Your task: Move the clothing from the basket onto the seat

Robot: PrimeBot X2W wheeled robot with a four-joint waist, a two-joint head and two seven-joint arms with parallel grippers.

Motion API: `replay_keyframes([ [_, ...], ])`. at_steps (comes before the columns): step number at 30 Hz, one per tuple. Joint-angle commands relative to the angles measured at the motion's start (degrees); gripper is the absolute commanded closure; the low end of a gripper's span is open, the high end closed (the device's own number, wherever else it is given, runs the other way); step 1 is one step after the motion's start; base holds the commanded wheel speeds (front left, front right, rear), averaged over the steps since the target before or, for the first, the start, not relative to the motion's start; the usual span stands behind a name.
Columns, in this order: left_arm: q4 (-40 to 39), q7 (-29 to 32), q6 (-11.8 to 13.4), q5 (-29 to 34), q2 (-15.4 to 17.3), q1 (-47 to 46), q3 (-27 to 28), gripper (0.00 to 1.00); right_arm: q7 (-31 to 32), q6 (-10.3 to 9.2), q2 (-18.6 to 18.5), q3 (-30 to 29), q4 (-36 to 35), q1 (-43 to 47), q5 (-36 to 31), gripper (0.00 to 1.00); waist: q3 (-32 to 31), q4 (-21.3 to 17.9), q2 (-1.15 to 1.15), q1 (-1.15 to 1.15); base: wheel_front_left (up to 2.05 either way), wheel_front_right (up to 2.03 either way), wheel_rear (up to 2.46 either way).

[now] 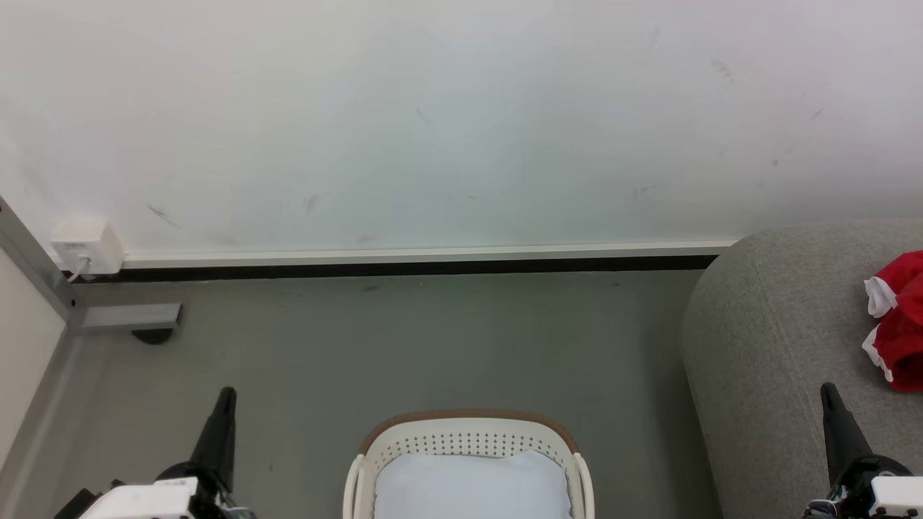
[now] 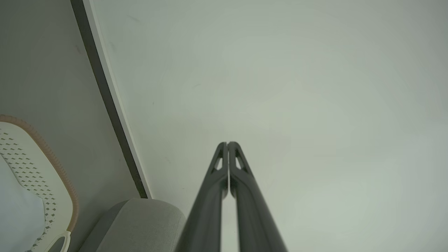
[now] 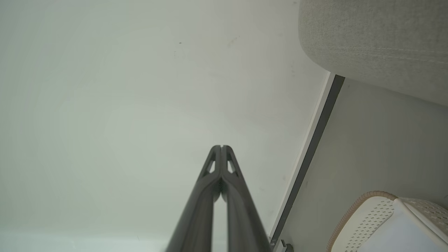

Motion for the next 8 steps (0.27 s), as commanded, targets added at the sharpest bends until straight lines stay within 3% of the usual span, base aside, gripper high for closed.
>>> replay_keyframes([
  [1, -0.15, 0.23, -0.34, -0.75, 0.42, -0.48, 0.14, 1.0, 0.26, -0.12, 0.05, -0.21, 0.06, -0.67, -0.11, 1.0, 0.0, 0.0, 0.0, 0.0, 0.0, 0.0, 0.0],
  [8, -0.16, 0.23, -0.34, -0.76, 0.41, -0.48, 0.13, 1.0, 0.34, -0.12, 0.08, -0.27, 0.07, -0.67, -0.19, 1.0, 0.0, 0.0, 0.0, 0.0, 0.0, 0.0, 0.0],
])
